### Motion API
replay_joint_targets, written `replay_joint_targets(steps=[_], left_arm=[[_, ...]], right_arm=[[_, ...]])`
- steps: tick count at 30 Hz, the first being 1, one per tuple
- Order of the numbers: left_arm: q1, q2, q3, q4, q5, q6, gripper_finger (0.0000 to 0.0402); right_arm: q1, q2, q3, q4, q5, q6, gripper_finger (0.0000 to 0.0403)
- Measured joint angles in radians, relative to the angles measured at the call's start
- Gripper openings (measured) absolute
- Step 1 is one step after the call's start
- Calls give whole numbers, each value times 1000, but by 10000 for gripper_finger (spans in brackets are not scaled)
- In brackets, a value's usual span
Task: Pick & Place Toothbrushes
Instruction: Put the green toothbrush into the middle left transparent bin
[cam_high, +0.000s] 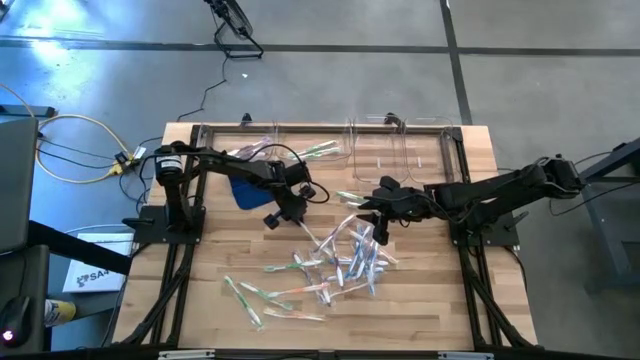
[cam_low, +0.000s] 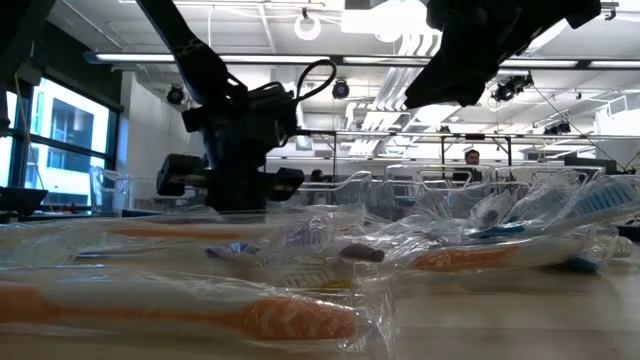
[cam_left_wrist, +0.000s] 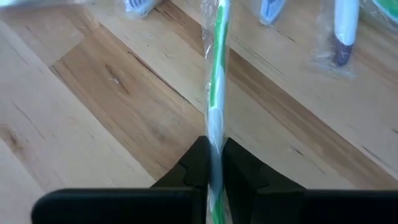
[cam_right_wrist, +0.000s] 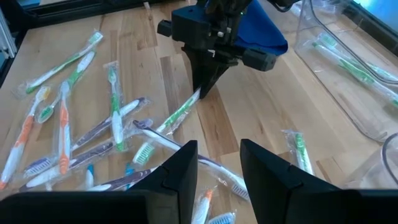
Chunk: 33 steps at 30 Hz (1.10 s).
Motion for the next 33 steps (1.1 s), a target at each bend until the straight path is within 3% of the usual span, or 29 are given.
replay_joint_targets(steps=[20, 33], left_arm=[[0, -27, 0, -9, -31, -62, 23], [2, -235, -2, -168, -411, -54, 23]], right_arm=[[0, 0, 0, -1, -1, -8, 114], [0, 0, 0, 0, 0, -8, 114]])
